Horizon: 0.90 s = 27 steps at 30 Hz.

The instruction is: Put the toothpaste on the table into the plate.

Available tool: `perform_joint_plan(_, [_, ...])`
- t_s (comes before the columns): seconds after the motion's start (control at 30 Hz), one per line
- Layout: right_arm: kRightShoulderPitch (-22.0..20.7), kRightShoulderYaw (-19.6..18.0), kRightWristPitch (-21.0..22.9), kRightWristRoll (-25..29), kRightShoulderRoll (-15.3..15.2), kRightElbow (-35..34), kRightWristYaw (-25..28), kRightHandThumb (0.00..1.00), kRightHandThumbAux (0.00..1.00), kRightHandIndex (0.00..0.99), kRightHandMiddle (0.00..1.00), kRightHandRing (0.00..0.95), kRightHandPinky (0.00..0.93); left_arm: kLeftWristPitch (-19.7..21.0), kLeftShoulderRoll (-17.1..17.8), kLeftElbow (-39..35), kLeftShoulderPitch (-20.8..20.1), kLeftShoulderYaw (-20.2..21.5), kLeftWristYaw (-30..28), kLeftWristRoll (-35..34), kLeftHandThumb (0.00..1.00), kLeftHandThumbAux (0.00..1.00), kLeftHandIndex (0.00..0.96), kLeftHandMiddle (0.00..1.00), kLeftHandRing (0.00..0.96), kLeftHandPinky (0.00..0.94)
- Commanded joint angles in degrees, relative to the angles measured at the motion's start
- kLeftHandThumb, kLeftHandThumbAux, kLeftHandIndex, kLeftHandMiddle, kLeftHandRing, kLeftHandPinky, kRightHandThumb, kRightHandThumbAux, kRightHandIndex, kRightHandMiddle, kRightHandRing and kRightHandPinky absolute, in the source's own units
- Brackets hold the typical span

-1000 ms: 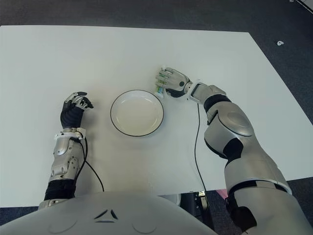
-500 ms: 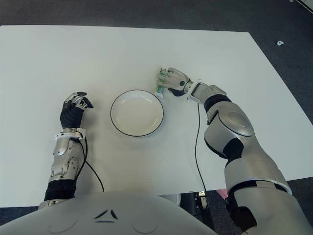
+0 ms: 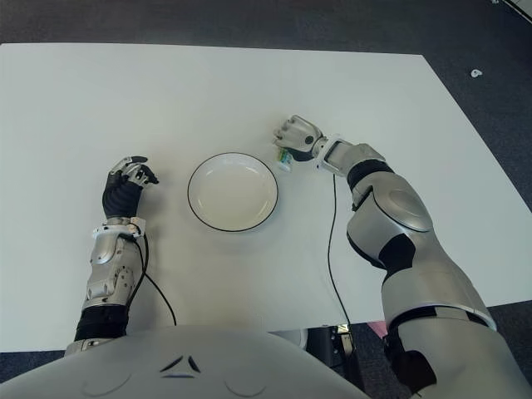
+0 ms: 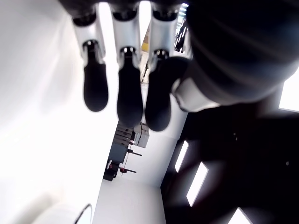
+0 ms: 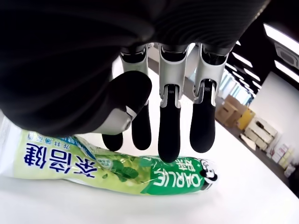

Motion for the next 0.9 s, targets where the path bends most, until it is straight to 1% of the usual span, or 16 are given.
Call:
perform_joint_plan(0.03, [0.26,-0.45,-1.1,0.71,-0.15,-0.3,1.76,0.999,0.686,0.387,0.346,0.446,0.503,5.41,-0.11,5.17,4.08,0.89,1.31,-0.09,0.717,0.715,0.437,0.629,0.608,0.553])
perform_joint_plan(0.1, [0.28,-0.55,-0.96,0.78,-0.1,-0.29,2.25,0.999,0.689,0.372,0.339,0.439,0.509,5.46,-0.17,5.09,4.1,0.96,1.41,-0.19,0.717,0.715,0.437,0.629,0.609,0.558])
perform_joint_plan(0.17, [0.3,-0.63,-0.95,0.8,-0.1,-0.31,2.57,1.0,0.702,0.346,0.291,0.388,0.482,5.47,-0.22,5.03,4.11,0.99,1.46,-0.25,0.717,0.715,0.438,0.63,0.609,0.561])
perform_joint_plan(0.23, [0.39,-0.44,-0.68,0.51,-0.04,-0.31,2.51,1.0,0.707,0.33,0.262,0.368,0.471,5.53,-0.28,4.92,4.14,1.01,1.4,-0.42,0.717,0.715,0.438,0.63,0.609,0.561])
perform_joint_plan(0.3, [0.51,-0.18,-0.37,0.13,0.05,-0.28,2.22,1.0,0.7,0.313,0.229,0.407,0.447,5.61,-0.31,4.76,4.2,1.01,1.29,-0.59,0.717,0.715,0.438,0.63,0.608,0.56])
perform_joint_plan(0.33, [0.54,-0.07,-0.28,0.0,0.07,-0.26,2.06,1.0,0.71,0.292,0.194,0.344,0.434,5.64,-0.3,4.69,4.23,0.99,1.25,-0.66,0.717,0.715,0.438,0.63,0.607,0.56])
perform_joint_plan(0.37, [0.51,0.06,-0.39,-0.14,0.04,-0.28,1.99,1.0,0.717,0.279,0.171,0.303,0.425,5.55,-0.31,4.64,4.28,0.96,1.22,-0.71,0.717,0.715,0.438,0.629,0.606,0.56])
perform_joint_plan(0.43, [0.45,0.2,-0.56,-0.25,0.0,-0.33,1.96,0.976,0.641,0.245,0.131,0.247,0.361,5.43,-0.31,4.61,4.32,0.91,1.2,-0.76,0.717,0.715,0.438,0.629,0.606,0.559])
perform_joint_plan(0.5, [0.43,0.55,-0.59,-0.56,-0.01,-0.36,2.04,0.955,0.596,0.216,0.1,0.206,0.313,5.21,-0.34,4.65,4.34,0.87,1.26,-0.69,0.717,0.715,0.438,0.629,0.606,0.558])
perform_joint_plan(0.53, [0.42,0.73,-0.55,-0.72,-0.01,-0.38,2.04,0.916,0.558,0.173,0.064,0.147,0.252,5.14,-0.36,4.66,4.34,0.85,1.28,-0.66,0.717,0.715,0.438,0.629,0.606,0.556])
perform_joint_plan(0.57, [0.38,0.95,-0.42,-0.92,-0.02,-0.39,1.97,0.891,0.533,0.145,0.041,0.109,0.213,5.1,-0.38,4.66,4.34,0.84,1.3,-0.65,0.717,0.715,0.438,0.629,0.606,0.555])
perform_joint_plan(0.63, [0.31,1.51,-0.08,-1.41,0.0,-0.42,1.7,0.857,0.501,0.111,0.02,0.061,0.166,5.02,-0.4,4.67,4.34,0.84,1.23,-0.68,0.717,0.715,0.437,0.629,0.606,0.555])
perform_joint_plan(0.67, [0.27,1.83,0.1,-1.67,0.01,-0.44,1.54,0.832,0.477,0.085,0.013,0.039,0.122,4.97,-0.39,4.69,4.34,0.85,1.18,-0.71,0.717,0.715,0.437,0.629,0.606,0.554])
perform_joint_plan(0.77, [0.24,2.81,0.73,-2.57,0.29,-0.41,1.1,0.786,0.435,0.035,0.004,0.012,0.058,4.68,-0.46,4.6,4.49,0.83,0.84,-0.94,0.717,0.715,0.437,0.628,0.605,0.555])
perform_joint_plan(0.9, [0.24,3.55,1.53,-2.92,0.74,-0.13,0.6,0.753,0.408,0.009,0.0,0.003,0.031,4.36,-0.55,4.52,4.69,0.81,0.86,-0.96,0.717,0.715,0.437,0.626,0.605,0.556])
